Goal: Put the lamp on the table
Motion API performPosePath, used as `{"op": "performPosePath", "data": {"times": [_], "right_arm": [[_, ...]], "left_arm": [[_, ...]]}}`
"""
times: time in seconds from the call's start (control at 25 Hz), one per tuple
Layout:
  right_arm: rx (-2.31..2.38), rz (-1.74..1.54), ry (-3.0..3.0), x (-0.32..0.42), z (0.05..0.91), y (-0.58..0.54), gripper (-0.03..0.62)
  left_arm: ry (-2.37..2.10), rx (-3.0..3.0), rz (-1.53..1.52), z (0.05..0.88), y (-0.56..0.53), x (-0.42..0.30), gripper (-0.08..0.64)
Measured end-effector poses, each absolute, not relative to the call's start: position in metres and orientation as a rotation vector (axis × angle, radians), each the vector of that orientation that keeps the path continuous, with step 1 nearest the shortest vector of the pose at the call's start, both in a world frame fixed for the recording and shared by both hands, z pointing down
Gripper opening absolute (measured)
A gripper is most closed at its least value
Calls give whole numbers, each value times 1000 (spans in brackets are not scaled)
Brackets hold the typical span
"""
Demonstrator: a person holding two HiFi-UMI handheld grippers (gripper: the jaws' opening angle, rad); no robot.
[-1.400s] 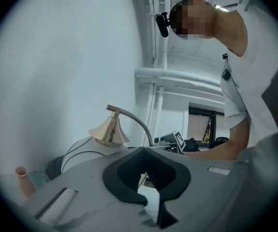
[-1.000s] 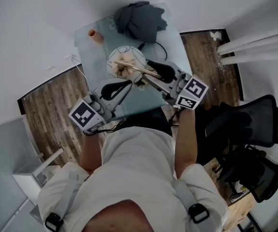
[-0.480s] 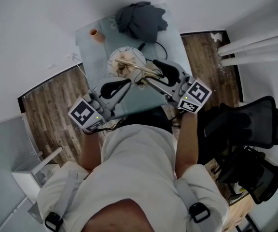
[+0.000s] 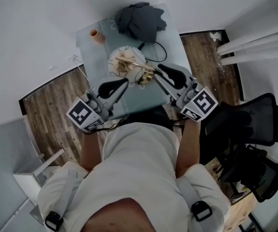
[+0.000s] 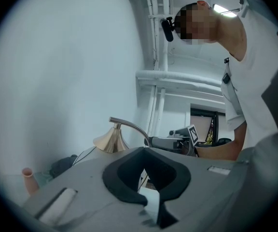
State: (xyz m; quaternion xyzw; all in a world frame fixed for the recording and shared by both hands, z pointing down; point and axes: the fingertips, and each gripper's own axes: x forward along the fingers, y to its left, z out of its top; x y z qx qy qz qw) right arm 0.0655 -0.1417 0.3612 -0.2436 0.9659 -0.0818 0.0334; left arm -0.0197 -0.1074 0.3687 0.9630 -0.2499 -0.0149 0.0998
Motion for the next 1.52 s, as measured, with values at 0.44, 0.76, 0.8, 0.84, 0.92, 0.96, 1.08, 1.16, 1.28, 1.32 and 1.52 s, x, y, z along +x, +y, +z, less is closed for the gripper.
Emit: {"op": "performPosePath", "data": {"times": [0.44, 0.76, 0.8, 0.84, 0.92, 0.96, 1.08, 1.16, 1.28, 1.32, 1.52], "right_arm": [[-769, -169, 2990, 66, 334, -128, 0], [-736, -211, 2996, 56, 343, -118, 0], [-730, -213, 2997, 54, 344, -118, 0], [-724, -215, 2998, 53, 344, -117, 0], [-714, -215, 3003, 50, 344, -116, 0], [-710, -213, 3005, 49, 344, -115, 0], [-702, -211, 3006, 48, 344, -113, 0], [-701, -216, 3002, 48, 345, -112, 0], [-706, -228, 3001, 48, 348, -113, 0], [-706, -230, 3001, 48, 349, -113, 0], [-708, -237, 3001, 50, 349, -112, 0]], "left_arm": [[-736, 2879, -94, 354, -111, -22, 0], [-747, 2873, -108, 355, -109, -23, 0], [-747, 2869, -112, 355, -109, -23, 0], [-746, 2866, -116, 356, -108, -24, 0], [-745, 2860, -124, 356, -107, -24, 0], [-746, 2859, -127, 357, -107, -25, 0], [-750, 2858, -133, 356, -107, -25, 0], [-751, 2855, -133, 357, -106, -25, 0], [-752, 2847, -137, 359, -107, -25, 0], [-752, 2845, -138, 360, -108, -25, 0], [-758, 2840, -143, 360, -109, -23, 0]]}}
